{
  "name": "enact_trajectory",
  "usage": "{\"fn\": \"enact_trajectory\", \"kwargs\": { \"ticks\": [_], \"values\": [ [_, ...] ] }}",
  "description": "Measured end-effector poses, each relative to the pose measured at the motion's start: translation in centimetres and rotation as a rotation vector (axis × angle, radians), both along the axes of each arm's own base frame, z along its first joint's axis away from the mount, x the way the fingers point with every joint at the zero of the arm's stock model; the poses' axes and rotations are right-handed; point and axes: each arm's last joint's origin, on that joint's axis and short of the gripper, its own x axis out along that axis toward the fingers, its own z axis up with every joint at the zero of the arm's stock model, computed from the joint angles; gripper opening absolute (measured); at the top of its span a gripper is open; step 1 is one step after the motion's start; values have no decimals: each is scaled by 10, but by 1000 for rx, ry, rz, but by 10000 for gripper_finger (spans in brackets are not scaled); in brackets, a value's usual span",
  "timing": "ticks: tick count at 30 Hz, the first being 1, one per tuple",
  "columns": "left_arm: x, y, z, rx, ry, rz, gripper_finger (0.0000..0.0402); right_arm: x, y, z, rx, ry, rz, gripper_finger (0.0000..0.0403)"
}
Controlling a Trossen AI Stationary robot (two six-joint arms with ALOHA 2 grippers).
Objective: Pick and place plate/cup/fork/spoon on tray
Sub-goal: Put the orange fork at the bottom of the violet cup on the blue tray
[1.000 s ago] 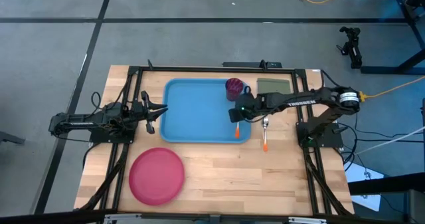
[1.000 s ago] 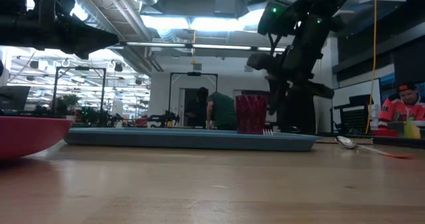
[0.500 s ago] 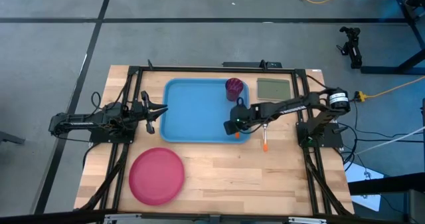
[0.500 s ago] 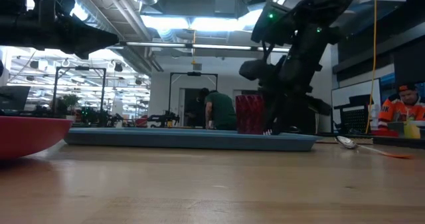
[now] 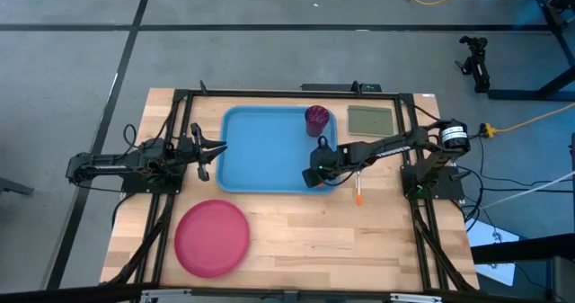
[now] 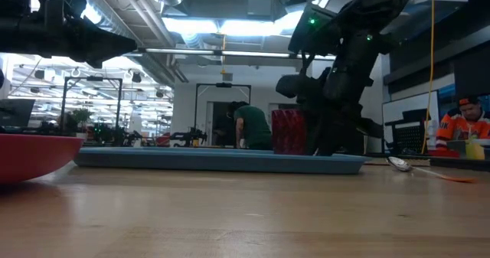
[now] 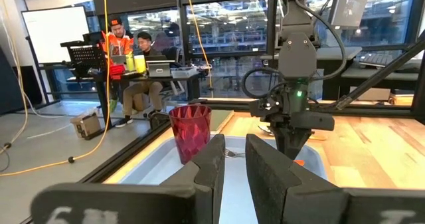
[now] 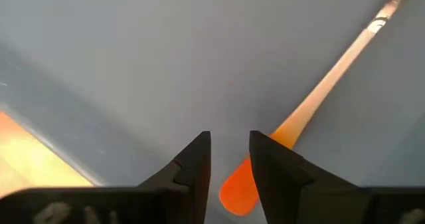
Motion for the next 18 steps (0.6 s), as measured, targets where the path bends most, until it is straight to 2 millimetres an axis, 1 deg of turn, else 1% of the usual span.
{"fn": "enact_trajectory", "kwargs": {
  "ticks": [18],
  "values": [
    [0,0,0,0,0,0,55,-4,1,-1,6,41,-7,108]
  ]
}}
